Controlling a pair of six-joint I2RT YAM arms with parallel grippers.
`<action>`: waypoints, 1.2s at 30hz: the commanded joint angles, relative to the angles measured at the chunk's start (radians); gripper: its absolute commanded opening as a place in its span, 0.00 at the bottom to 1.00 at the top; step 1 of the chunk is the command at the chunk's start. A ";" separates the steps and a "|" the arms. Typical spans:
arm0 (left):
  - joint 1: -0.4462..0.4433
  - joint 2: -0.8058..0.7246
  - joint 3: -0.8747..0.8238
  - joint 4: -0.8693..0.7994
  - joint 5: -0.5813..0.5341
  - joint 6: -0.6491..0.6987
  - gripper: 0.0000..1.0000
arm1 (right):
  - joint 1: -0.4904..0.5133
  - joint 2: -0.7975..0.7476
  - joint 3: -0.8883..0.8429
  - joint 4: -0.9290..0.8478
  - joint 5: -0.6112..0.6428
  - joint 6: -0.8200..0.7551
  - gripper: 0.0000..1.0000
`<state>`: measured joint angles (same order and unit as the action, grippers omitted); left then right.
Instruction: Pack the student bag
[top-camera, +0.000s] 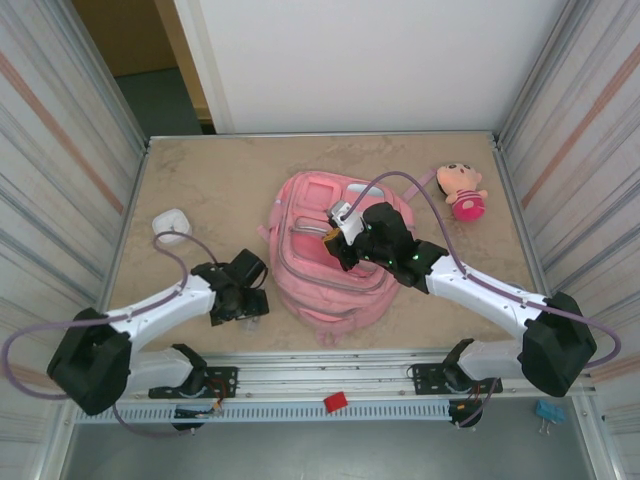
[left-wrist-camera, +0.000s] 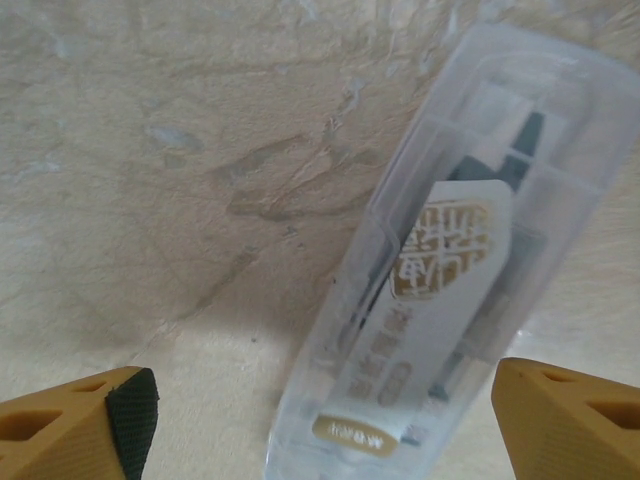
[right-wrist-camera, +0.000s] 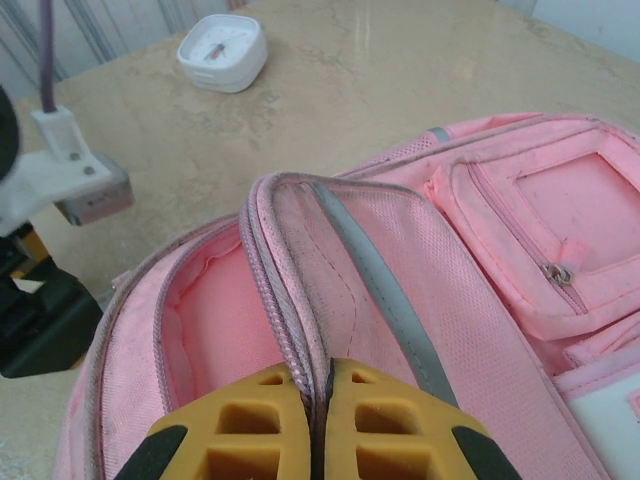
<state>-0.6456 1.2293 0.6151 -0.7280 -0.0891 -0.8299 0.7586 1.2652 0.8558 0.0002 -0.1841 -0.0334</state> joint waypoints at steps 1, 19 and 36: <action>-0.005 0.073 0.032 0.064 0.009 0.044 0.88 | -0.012 -0.056 0.001 0.032 0.001 0.009 0.00; -0.005 -0.013 0.030 0.073 0.062 -0.030 0.41 | -0.037 -0.035 -0.013 0.061 -0.028 0.022 0.00; -0.134 -0.302 0.181 0.330 0.212 -0.256 0.37 | -0.034 0.046 0.080 0.058 -0.052 0.101 0.00</action>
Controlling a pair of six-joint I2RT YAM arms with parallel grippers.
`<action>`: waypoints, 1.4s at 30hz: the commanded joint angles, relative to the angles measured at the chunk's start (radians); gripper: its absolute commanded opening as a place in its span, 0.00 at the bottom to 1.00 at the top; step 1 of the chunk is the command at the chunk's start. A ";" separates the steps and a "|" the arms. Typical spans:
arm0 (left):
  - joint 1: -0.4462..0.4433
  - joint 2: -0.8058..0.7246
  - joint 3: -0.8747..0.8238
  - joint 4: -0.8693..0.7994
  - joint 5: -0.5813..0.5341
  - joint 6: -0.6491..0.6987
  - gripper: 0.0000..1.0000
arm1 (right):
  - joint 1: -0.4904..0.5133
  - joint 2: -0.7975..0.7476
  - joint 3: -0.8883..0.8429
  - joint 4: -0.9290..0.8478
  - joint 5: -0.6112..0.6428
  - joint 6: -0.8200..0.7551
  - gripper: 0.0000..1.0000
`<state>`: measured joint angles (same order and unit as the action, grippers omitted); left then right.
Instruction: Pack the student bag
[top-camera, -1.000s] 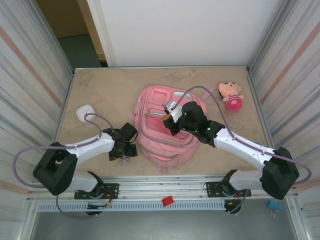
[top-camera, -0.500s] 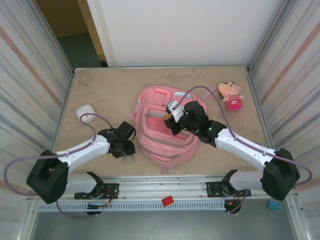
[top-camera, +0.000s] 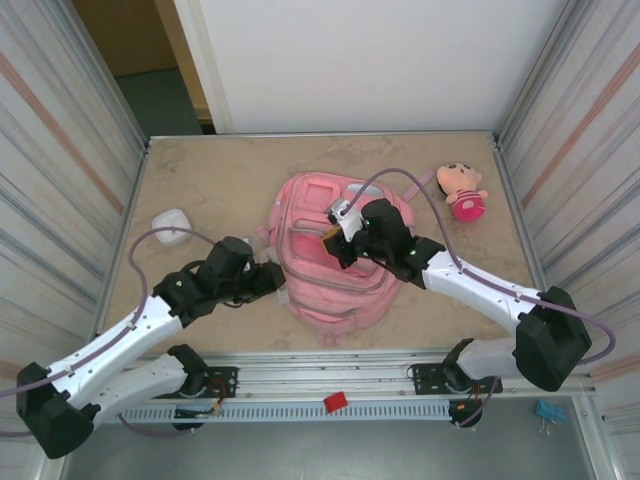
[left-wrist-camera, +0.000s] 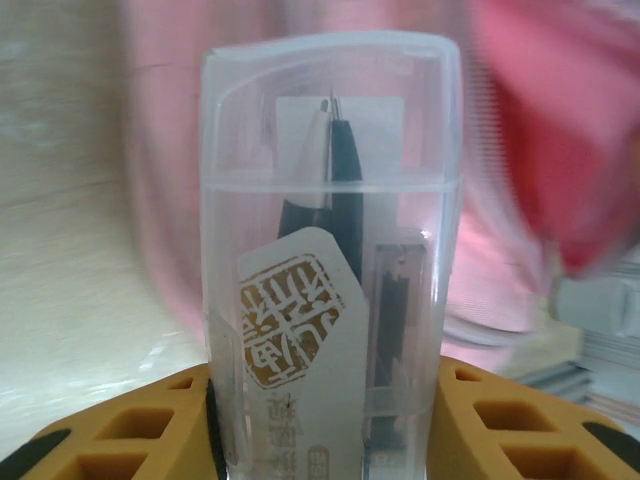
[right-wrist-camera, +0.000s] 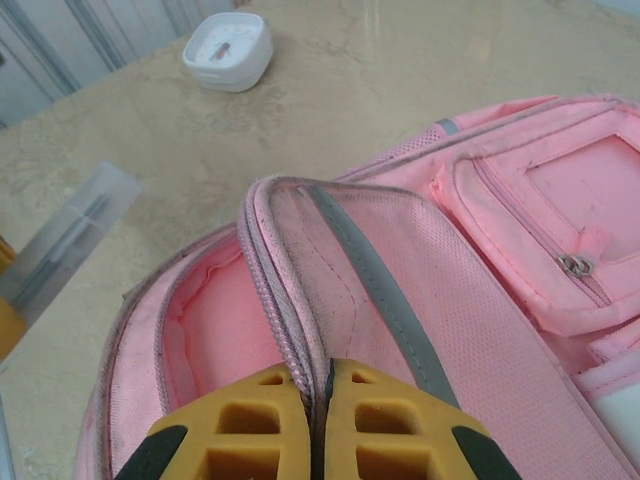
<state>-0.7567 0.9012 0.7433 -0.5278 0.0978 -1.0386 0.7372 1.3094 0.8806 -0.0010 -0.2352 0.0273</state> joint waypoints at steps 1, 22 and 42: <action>-0.024 0.044 0.063 0.152 0.026 -0.047 0.37 | -0.012 0.001 0.055 0.065 -0.003 0.044 0.00; 0.075 0.371 0.078 0.384 0.062 -0.091 0.50 | -0.007 0.008 0.075 0.081 -0.041 0.055 0.00; 0.053 0.336 0.107 0.384 0.107 -0.106 0.58 | 0.002 0.033 0.100 0.063 -0.045 0.049 0.00</action>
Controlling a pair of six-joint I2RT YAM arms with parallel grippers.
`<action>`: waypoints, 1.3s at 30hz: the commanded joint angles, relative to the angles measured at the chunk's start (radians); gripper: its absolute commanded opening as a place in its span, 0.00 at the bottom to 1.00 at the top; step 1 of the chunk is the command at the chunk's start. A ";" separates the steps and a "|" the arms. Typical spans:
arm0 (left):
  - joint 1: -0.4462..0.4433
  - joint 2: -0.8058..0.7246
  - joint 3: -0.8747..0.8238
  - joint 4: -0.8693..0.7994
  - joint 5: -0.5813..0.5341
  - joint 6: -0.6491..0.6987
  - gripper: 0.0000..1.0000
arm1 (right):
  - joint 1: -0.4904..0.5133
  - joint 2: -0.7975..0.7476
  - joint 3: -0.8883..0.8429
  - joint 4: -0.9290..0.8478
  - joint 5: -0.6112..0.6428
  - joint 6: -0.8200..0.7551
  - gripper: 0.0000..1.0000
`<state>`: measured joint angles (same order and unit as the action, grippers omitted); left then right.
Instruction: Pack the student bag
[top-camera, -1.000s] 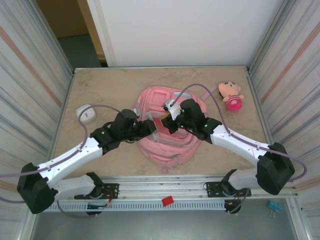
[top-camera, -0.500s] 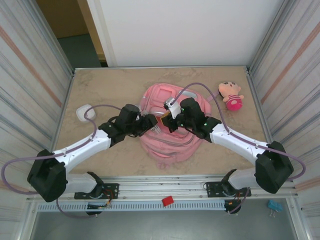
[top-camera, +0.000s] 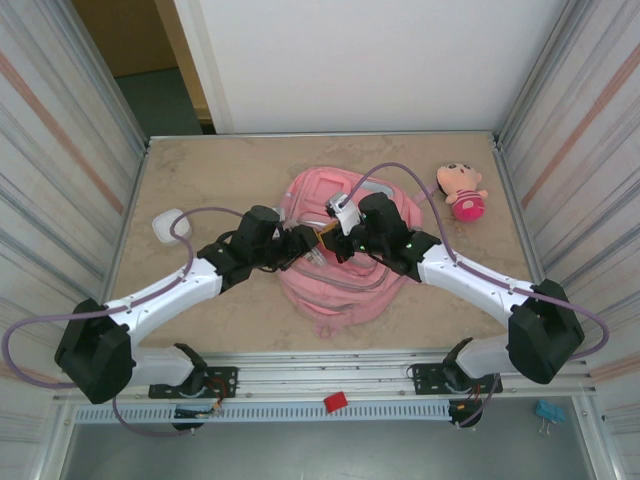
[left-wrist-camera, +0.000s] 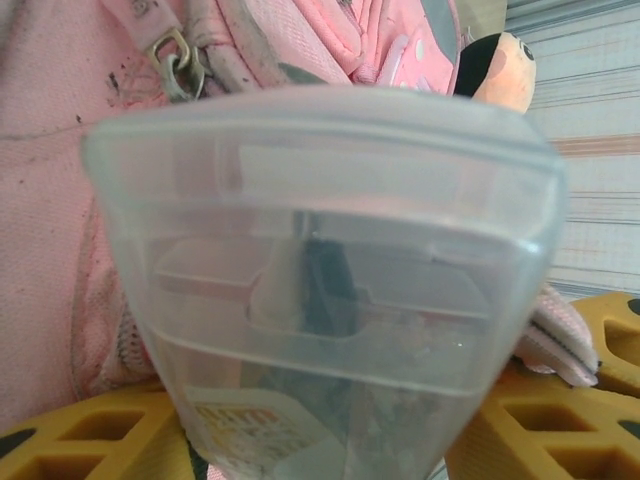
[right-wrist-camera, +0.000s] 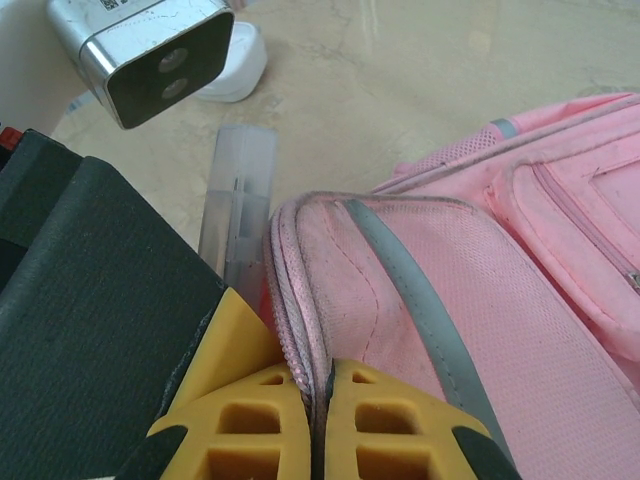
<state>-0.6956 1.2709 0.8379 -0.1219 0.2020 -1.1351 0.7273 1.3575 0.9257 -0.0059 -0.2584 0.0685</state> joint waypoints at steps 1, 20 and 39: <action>-0.008 -0.037 0.009 -0.035 -0.002 -0.009 0.55 | 0.012 -0.016 0.054 0.069 -0.021 0.010 0.00; 0.043 -0.043 -0.036 -0.099 -0.007 -0.006 0.32 | 0.019 -0.101 -0.002 0.181 -0.128 0.040 0.00; -0.084 0.039 0.053 -0.075 0.102 0.009 0.33 | 0.005 -0.048 0.047 0.163 -0.084 0.121 0.00</action>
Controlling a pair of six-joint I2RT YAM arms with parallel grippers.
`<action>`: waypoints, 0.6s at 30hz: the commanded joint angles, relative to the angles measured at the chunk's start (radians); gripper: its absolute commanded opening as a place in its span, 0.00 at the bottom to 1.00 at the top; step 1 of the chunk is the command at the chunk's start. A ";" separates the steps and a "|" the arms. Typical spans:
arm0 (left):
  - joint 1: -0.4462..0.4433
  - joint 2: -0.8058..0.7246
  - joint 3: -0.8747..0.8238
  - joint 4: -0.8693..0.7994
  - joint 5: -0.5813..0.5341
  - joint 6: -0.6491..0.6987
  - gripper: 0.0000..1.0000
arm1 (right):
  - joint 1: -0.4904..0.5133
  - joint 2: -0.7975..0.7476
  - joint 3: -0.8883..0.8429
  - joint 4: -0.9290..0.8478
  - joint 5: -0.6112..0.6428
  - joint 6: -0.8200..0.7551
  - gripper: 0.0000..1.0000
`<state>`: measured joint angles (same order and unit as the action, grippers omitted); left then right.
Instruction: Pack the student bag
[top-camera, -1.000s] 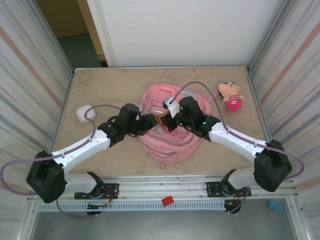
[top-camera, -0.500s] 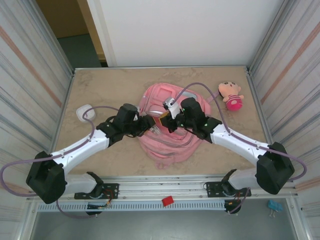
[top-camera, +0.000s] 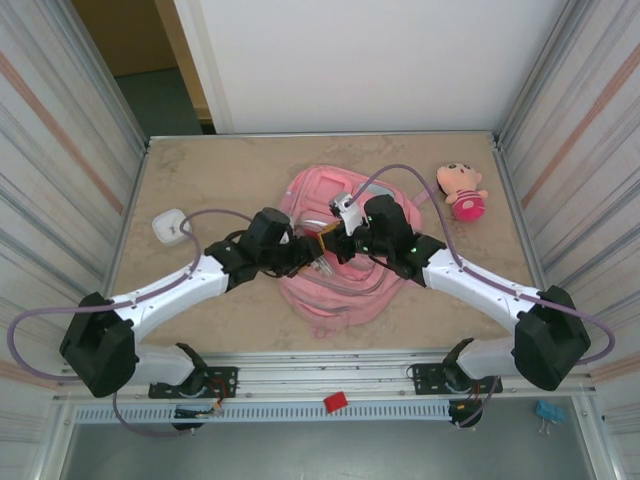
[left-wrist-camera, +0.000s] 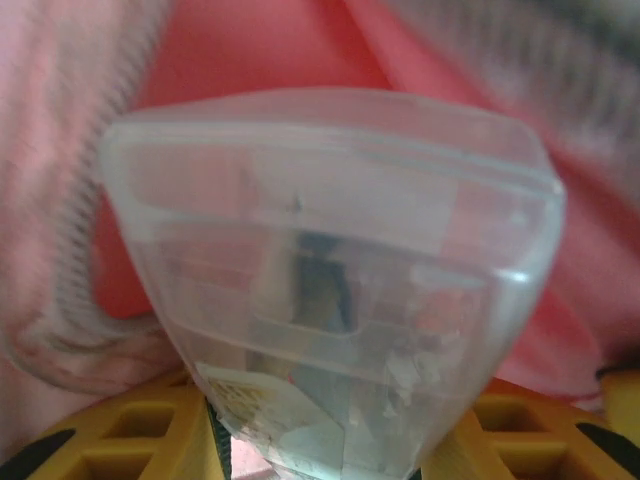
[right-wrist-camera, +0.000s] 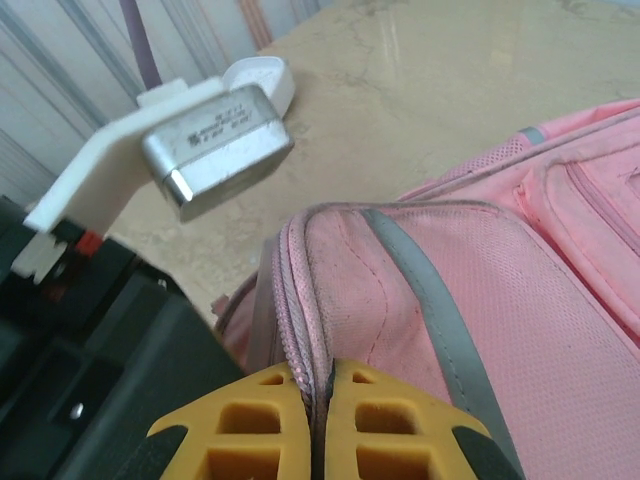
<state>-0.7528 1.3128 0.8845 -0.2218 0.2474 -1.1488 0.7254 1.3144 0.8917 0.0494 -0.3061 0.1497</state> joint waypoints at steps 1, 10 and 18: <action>-0.033 -0.004 0.004 0.024 0.064 0.025 0.33 | 0.005 0.001 0.085 0.106 -0.039 0.042 0.00; 0.016 0.043 0.048 0.053 0.064 0.052 0.35 | 0.005 -0.009 0.075 0.134 -0.090 0.053 0.00; 0.039 0.090 0.092 0.109 0.120 0.052 0.54 | 0.002 -0.007 0.074 0.127 -0.088 0.046 0.00</action>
<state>-0.7170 1.3960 0.9283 -0.2089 0.3420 -1.1187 0.7059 1.3346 0.9165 0.0597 -0.3077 0.1761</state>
